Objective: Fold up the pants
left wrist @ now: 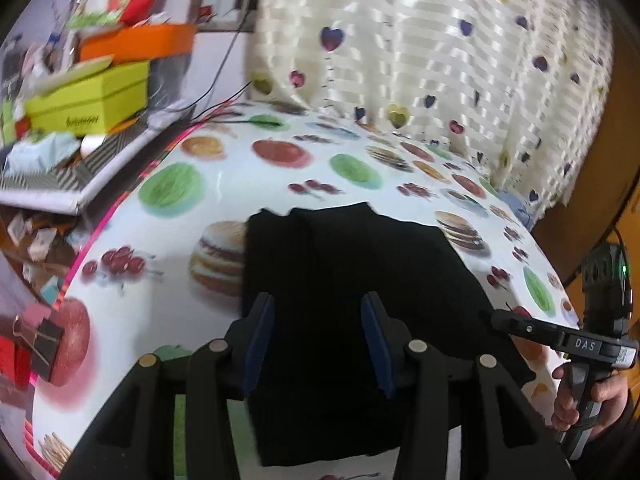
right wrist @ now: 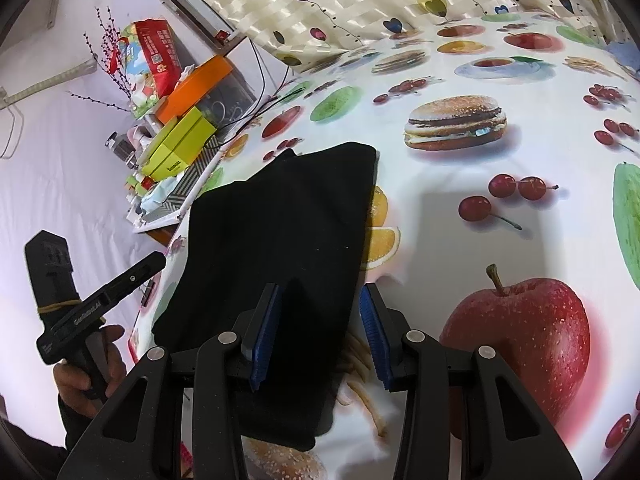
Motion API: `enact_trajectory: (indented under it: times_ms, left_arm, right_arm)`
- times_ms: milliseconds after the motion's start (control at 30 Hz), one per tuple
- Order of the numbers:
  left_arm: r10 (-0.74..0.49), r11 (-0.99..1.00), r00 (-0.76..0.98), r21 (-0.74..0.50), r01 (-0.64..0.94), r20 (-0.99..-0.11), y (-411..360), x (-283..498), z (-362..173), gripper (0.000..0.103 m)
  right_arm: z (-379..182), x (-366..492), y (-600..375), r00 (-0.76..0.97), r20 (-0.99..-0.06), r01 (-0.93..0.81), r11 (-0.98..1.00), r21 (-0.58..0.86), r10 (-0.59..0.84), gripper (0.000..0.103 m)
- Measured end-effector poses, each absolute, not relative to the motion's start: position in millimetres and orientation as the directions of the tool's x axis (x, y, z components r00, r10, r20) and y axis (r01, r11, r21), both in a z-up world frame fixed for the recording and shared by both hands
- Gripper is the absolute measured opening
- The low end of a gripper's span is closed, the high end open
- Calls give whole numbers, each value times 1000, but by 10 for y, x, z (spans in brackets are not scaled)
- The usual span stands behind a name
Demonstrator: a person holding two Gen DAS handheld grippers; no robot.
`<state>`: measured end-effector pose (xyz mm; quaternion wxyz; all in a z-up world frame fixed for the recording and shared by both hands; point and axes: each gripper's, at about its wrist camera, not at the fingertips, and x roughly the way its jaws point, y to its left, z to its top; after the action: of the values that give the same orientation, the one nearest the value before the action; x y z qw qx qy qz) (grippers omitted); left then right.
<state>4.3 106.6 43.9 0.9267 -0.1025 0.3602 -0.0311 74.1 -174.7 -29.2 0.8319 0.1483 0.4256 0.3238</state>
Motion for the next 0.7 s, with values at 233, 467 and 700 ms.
enact_trajectory:
  times_ms: [233, 467, 700]
  left_arm:
    - [-97, 988, 733, -154, -10, -673, 906, 76, 448, 48]
    - [-73, 992, 727, -126, -20, -682, 906, 61, 425, 48]
    - [-70, 992, 712, -123, -23, -699, 914, 59, 372, 48]
  right_arm:
    - [-258, 700, -1721, 439, -616, -421, 755, 502, 654, 42]
    - [-212, 675, -1681, 450, -619, -437, 763, 476, 644, 42]
    - [-210, 654, -1695, 458, -620, -437, 769, 466, 637, 42]
